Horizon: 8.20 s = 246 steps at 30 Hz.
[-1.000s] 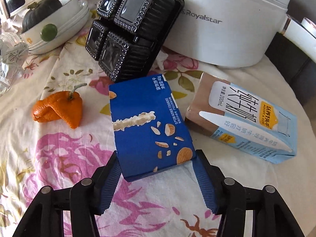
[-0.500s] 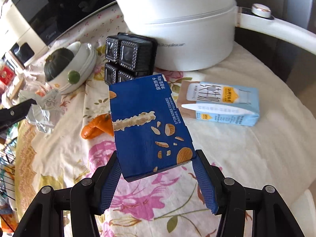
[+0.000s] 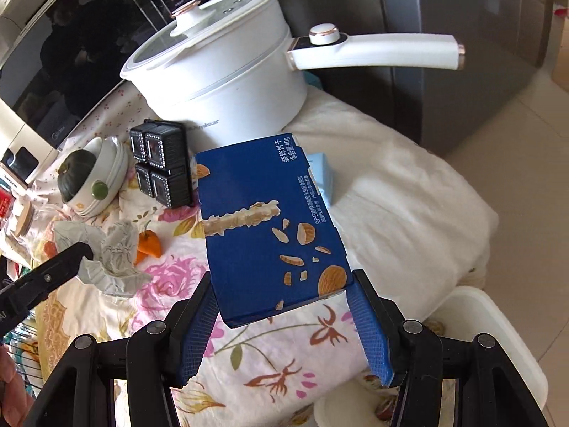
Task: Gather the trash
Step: 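Carry the foil wrapper and blue box over the bin and open both tools, then move both tools back over the table toward the orange peel and milk carton, then grasp the orange peel with the left tool while the right tool grasps the blue milk carton, then carry the orange peel and milk carton over the bin and open both tools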
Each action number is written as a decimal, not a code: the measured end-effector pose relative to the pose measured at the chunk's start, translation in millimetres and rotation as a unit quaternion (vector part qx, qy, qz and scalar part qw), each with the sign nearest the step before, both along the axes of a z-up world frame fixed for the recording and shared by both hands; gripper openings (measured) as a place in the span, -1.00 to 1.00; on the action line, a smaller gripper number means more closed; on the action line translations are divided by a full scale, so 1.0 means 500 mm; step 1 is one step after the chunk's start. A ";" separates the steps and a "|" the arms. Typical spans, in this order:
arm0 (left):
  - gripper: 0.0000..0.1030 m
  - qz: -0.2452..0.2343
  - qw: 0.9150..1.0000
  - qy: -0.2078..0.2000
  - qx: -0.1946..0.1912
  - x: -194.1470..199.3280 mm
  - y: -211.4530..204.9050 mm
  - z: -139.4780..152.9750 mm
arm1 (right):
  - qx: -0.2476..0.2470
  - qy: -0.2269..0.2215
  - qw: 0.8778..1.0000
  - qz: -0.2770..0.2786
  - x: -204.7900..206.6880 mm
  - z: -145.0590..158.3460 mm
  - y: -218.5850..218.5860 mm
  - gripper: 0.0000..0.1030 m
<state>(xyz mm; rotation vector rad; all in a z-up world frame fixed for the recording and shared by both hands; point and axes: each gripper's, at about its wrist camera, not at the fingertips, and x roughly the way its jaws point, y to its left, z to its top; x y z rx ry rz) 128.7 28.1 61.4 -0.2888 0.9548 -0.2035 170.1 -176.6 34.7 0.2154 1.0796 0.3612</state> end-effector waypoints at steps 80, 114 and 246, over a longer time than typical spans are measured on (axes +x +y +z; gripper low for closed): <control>0.49 0.064 0.961 0.150 0.225 0.167 0.202 -0.206 | -0.060 0.113 0.992 -0.014 -0.014 -0.100 -0.050 0.50; -0.53 0.098 0.989 0.113 0.008 0.027 0.282 -0.076 | -0.097 -0.041 0.992 0.067 0.259 -0.143 0.176 0.80; -0.47 -0.135 0.970 0.188 0.075 -0.031 -0.406 -0.299 | -0.110 0.124 0.980 -0.114 -0.134 -0.133 -0.226 0.06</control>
